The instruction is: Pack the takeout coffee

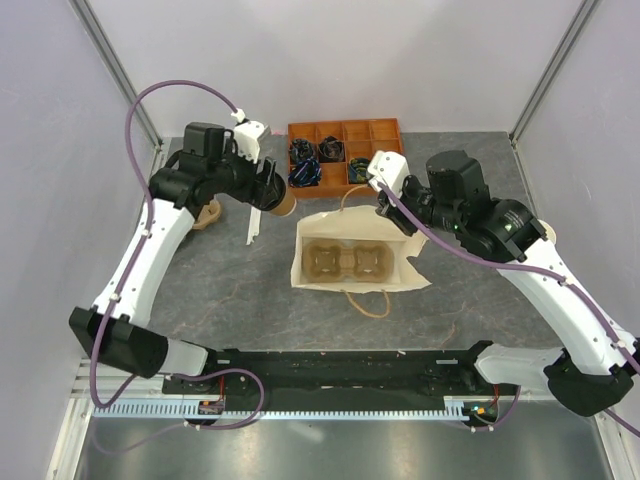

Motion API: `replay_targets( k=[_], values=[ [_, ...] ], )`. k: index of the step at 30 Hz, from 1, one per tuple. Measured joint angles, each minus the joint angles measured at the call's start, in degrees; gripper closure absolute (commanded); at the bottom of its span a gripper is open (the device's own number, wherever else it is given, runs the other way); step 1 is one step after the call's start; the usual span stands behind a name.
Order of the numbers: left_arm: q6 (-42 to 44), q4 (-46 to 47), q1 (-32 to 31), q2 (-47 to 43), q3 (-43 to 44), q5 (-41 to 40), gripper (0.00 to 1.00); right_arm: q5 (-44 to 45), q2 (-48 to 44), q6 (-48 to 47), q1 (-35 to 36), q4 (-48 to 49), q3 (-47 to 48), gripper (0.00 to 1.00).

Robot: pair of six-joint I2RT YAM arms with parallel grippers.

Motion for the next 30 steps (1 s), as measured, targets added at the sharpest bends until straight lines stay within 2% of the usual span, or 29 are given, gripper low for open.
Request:
replay_targets(
  k=[8,13,19,30],
  values=[
    [-2.36,-2.47,0.37,-13.29,-1.77,6.95,0.63,-0.50,-1.14,2.45,0.83,-1.03,-0.39,1.00],
    [-2.38,-5.81,0.37,-19.71,2.03,13.18,0.62,-0.26,-2.67,3.76,1.05,-1.16,-0.57,1.00],
    [-2.38,-7.72,0.37,-20.50,5.86,15.15,0.63,1.75,-2.16,3.58,1.07,-1.01,-0.22,1.00],
    [-3.39,-7.98,0.76,-20.63,2.51,10.84,0.64,6.62,-1.60,-1.49,1.95,1.90,-0.02,1.00]
  ],
)
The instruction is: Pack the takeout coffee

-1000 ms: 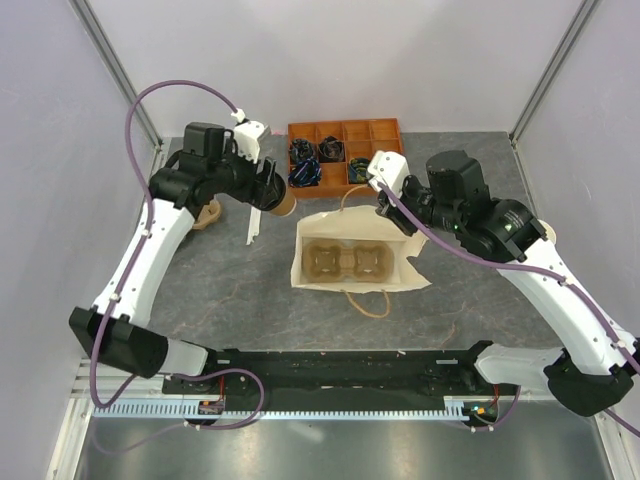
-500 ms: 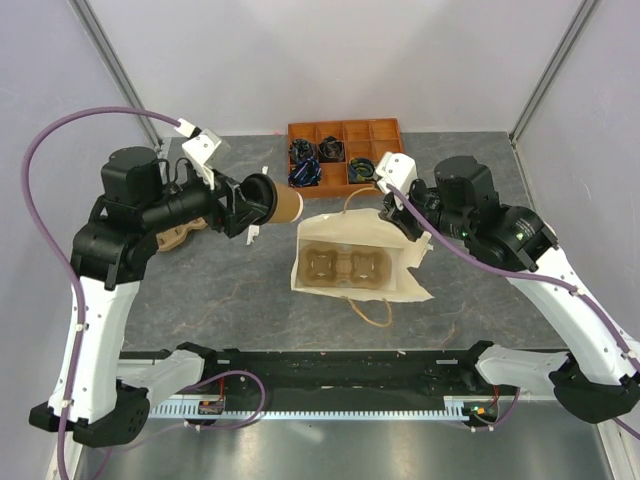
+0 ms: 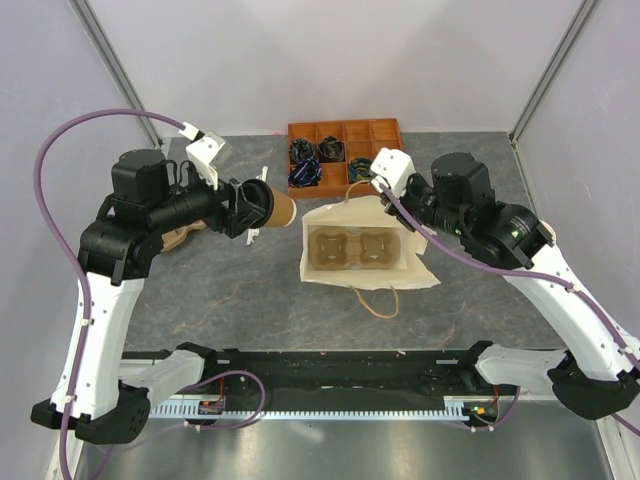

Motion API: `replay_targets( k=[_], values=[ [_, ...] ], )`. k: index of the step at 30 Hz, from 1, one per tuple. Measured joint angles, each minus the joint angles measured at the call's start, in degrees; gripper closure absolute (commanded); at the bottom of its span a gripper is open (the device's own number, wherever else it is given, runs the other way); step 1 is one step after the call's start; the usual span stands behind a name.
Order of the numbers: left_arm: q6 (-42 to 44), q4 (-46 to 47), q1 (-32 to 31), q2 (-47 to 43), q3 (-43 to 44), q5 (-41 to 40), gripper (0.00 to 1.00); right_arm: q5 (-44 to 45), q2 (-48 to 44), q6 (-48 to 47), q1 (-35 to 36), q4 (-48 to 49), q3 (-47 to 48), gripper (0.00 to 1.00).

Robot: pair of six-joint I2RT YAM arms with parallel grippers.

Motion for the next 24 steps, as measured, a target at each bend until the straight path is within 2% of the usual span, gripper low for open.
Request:
replay_targets(
  k=[7,12,19,24],
  values=[
    [-0.28,0.07,0.00,-0.63,-1.36,-3.93,0.65,5.73,1.18,-0.72,0.31,5.44,-3.06,1.00],
    [-0.24,1.11,0.15,-2.60,-1.57,-4.31,0.65,6.14,0.00,-0.61,1.60,6.21,-7.15,1.00],
    [0.74,3.78,-0.24,-7.82,-5.77,2.51,0.64,3.28,-3.15,1.53,2.10,5.68,-10.05,1.00],
    [4.48,4.48,-3.67,-9.42,-8.02,5.53,0.65,1.03,-3.54,3.91,2.10,5.40,-10.19,1.00]
  ],
)
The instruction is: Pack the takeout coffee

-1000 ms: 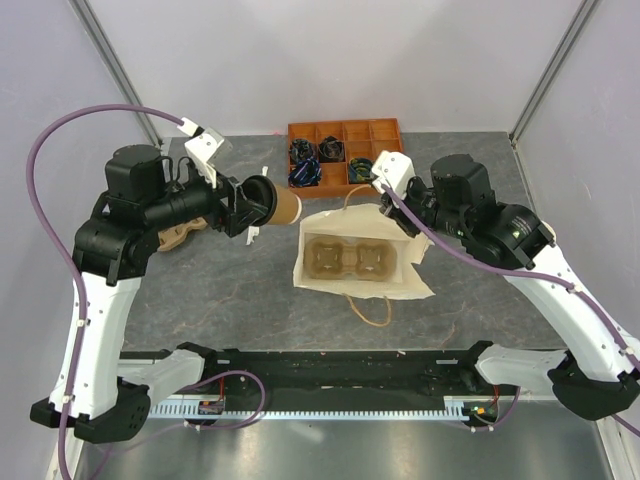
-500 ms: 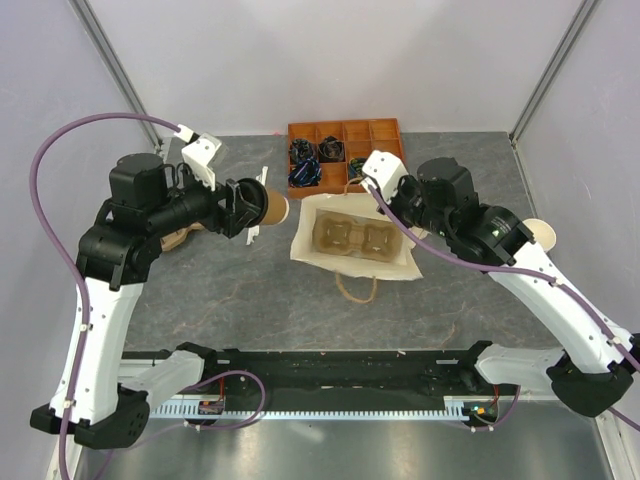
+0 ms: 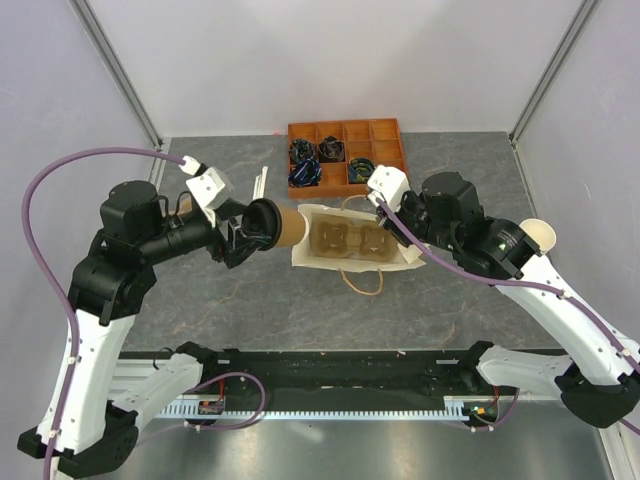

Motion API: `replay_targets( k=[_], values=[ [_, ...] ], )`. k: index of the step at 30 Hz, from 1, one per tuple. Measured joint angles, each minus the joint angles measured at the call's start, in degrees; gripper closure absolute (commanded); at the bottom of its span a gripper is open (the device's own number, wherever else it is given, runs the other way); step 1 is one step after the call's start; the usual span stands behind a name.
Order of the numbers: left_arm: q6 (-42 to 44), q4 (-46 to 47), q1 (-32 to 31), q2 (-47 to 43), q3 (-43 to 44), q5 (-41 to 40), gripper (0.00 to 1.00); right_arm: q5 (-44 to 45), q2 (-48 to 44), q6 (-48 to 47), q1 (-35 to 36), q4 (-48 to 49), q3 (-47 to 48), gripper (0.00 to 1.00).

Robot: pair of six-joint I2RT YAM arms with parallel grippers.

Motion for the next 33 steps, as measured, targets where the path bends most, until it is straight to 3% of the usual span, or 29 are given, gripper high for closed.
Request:
replay_targets(
  k=[4,12,17,24,33],
  values=[
    [3.34,1.07,-5.03,0.20,0.44,-0.37,0.64,-1.46,0.13,1.68,0.00,-0.35,0.00,1.00],
    [14.71,3.69,-28.52,2.34,1.38,-12.28,0.66,-3.02,0.17,3.23,0.42,-0.98,0.04,1.00],
    [20.76,7.37,-33.31,5.84,1.27,-19.12,0.67,-3.61,0.35,3.48,0.63,-2.19,0.63,1.00],
    [30.05,13.22,-42.36,6.27,-7.61,-26.36,0.68,-4.57,0.35,4.00,0.68,-5.25,3.43,1.00],
    [36.81,17.18,-47.25,7.39,-14.45,-34.45,0.70,-5.99,0.35,5.92,0.81,-7.13,4.55,1.00]
  ],
)
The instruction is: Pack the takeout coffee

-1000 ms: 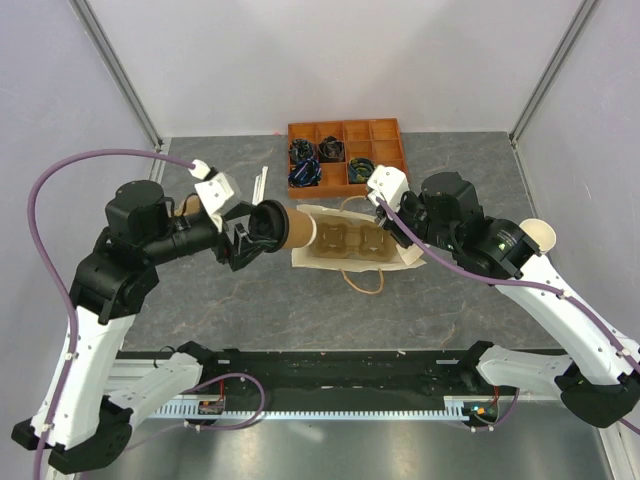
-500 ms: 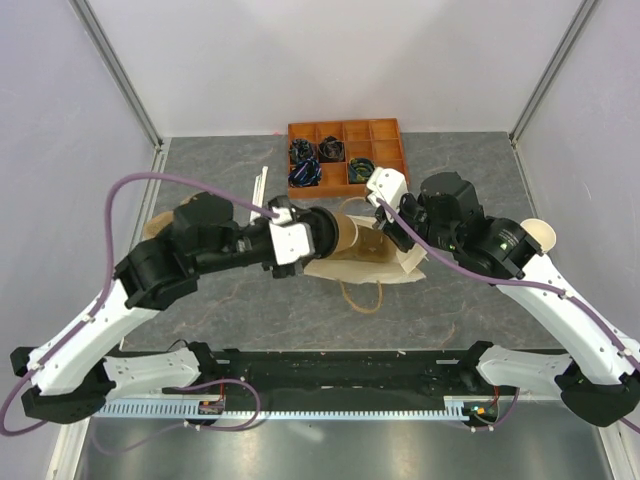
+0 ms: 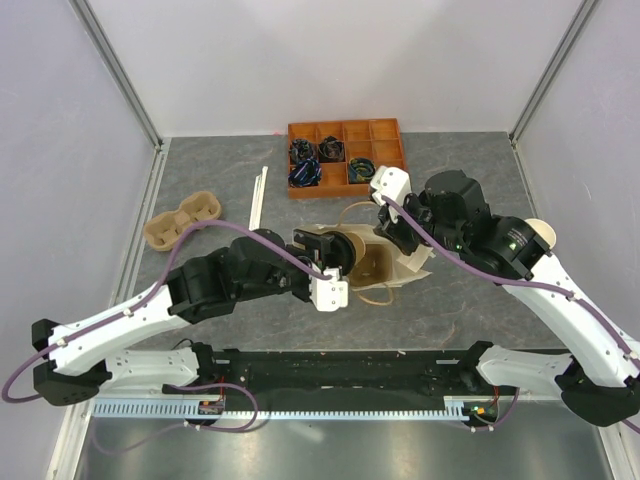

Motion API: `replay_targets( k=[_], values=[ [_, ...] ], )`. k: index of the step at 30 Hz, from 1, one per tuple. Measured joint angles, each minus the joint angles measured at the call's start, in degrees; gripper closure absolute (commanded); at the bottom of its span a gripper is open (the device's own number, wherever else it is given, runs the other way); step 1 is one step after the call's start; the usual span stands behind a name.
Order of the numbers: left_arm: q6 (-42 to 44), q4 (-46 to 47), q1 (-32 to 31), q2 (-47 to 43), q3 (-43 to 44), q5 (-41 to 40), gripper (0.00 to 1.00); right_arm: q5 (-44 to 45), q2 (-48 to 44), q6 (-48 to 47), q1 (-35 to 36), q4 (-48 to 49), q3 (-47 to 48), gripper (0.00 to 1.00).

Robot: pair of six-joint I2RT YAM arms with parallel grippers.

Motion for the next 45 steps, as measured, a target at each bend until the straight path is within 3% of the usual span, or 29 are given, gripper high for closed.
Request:
replay_targets(
  k=[11,22,37,45],
  values=[
    [2.05,0.20,-2.23,0.50,-2.45,-2.25,0.70,-0.15,-1.75,0.68,1.44,0.02,-0.02,1.00],
    [1.88,-0.61,-2.27,1.03,-1.36,-4.83,0.72,5.90,-6.29,-2.71,5.75,4.11,-0.92,1.00],
    [3.41,2.40,-2.58,-0.55,-13.29,-6.58,0.75,6.78,-7.76,-4.81,8.87,6.60,-6.86,1.00],
    [6.69,9.75,-6.36,-0.50,-16.85,-9.86,0.76,6.54,-8.31,-3.32,9.51,7.13,-7.41,1.00]
  ],
)
